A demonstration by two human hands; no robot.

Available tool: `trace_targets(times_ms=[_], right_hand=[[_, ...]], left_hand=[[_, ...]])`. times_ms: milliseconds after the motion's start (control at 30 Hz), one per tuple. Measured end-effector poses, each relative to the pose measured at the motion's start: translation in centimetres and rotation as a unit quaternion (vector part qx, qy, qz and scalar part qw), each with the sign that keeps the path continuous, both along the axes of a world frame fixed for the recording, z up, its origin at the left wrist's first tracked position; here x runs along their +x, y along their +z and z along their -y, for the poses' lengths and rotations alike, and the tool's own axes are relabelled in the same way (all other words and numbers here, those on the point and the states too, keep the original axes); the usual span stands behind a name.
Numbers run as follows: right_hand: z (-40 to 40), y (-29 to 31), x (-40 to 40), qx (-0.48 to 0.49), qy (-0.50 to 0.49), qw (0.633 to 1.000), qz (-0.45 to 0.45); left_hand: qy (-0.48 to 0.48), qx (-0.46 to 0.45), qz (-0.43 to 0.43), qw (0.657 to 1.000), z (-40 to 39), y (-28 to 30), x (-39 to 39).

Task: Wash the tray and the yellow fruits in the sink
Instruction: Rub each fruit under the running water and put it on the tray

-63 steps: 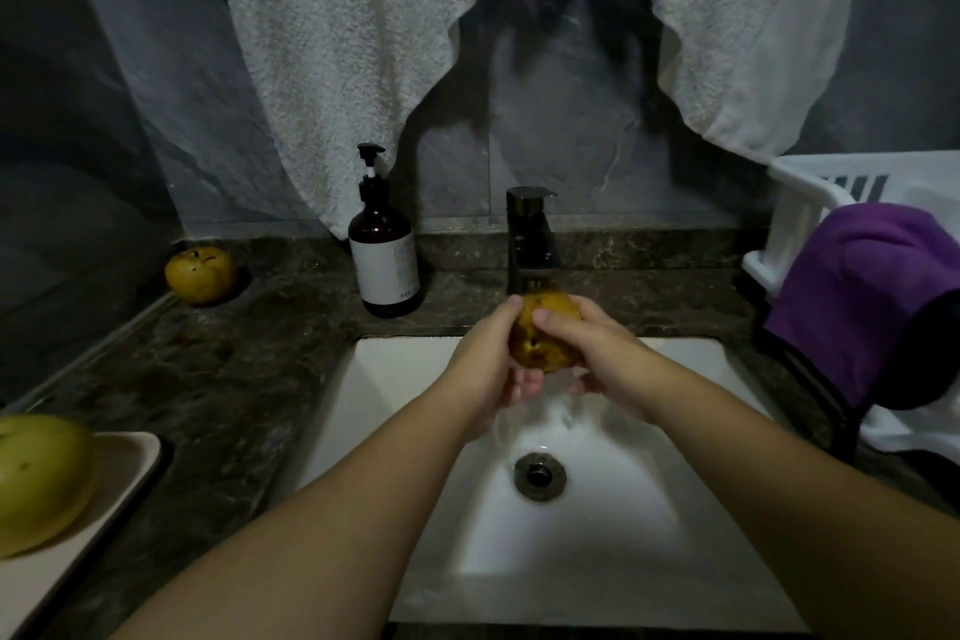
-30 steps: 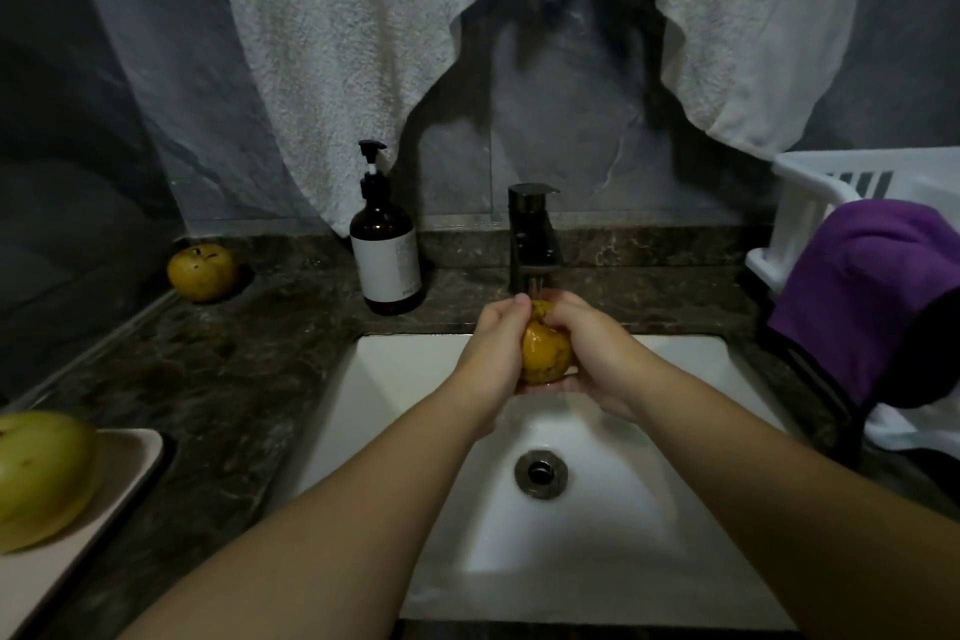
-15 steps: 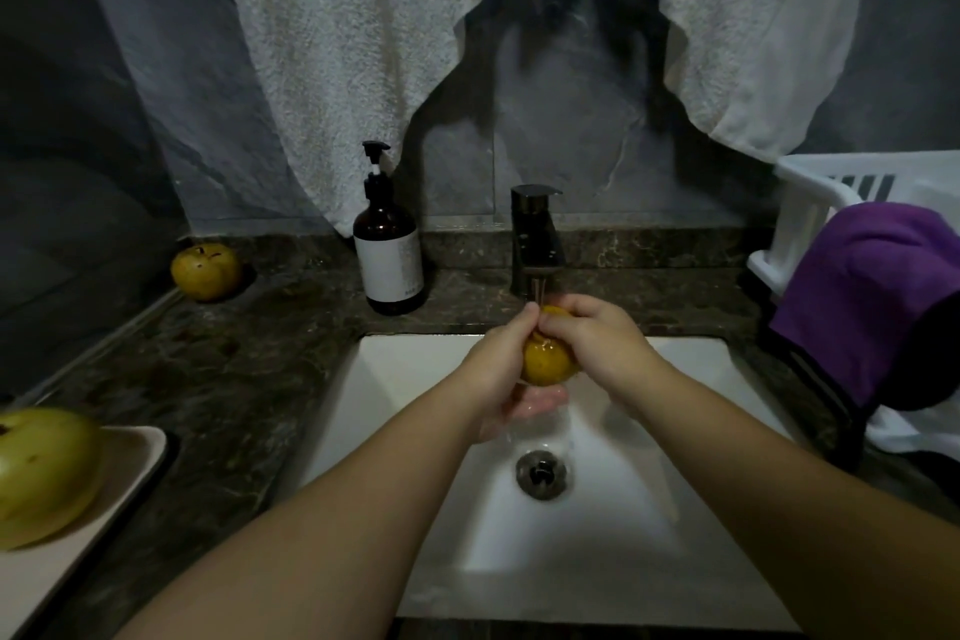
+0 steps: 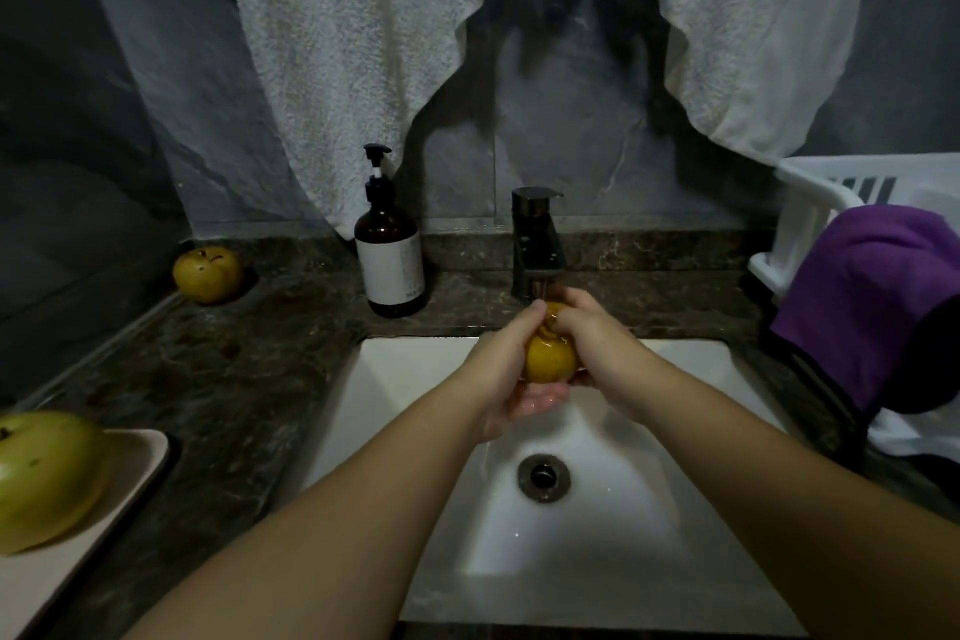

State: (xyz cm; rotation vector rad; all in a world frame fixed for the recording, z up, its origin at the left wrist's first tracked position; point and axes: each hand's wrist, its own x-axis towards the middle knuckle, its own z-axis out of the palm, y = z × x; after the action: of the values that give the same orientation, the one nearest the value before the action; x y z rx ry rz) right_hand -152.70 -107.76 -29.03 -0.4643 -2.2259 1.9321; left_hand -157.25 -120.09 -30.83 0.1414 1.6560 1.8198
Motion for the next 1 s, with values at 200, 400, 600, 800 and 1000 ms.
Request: trace_targets(times_ms=[200, 400, 600, 800, 1000], right_hand=[[-0.8, 1.9, 0.3, 0.145, -0.071, 0.986, -0.043], [-0.4, 6.8, -0.8, 0.399, -0.028, 0.905, -0.149], [-0.9, 8.5, -0.8, 0.470, 0.042, 0.878, -0.074], [-2.2, 5.6, 2.5, 0.365, -0.149, 0.900, -0.186], [-2.1, -0.6, 4.8, 0.486, 0.130, 0.848, 0.164]], left_hand=[[0.013, 0.035, 0.003, 0.999, 0.0, 0.1, -0.5], [0.022, 0.021, 0.001, 1.000, 0.0, -0.3, -0.6], [0.029, -0.040, -0.059, 0.997, 0.3, -0.1, -1.0], [-0.013, -0.267, -0.270, 0.925, 0.9, 0.9, -1.1], [-0.158, -0.542, -0.402, 0.721, 3.5, 0.4, 0.4]])
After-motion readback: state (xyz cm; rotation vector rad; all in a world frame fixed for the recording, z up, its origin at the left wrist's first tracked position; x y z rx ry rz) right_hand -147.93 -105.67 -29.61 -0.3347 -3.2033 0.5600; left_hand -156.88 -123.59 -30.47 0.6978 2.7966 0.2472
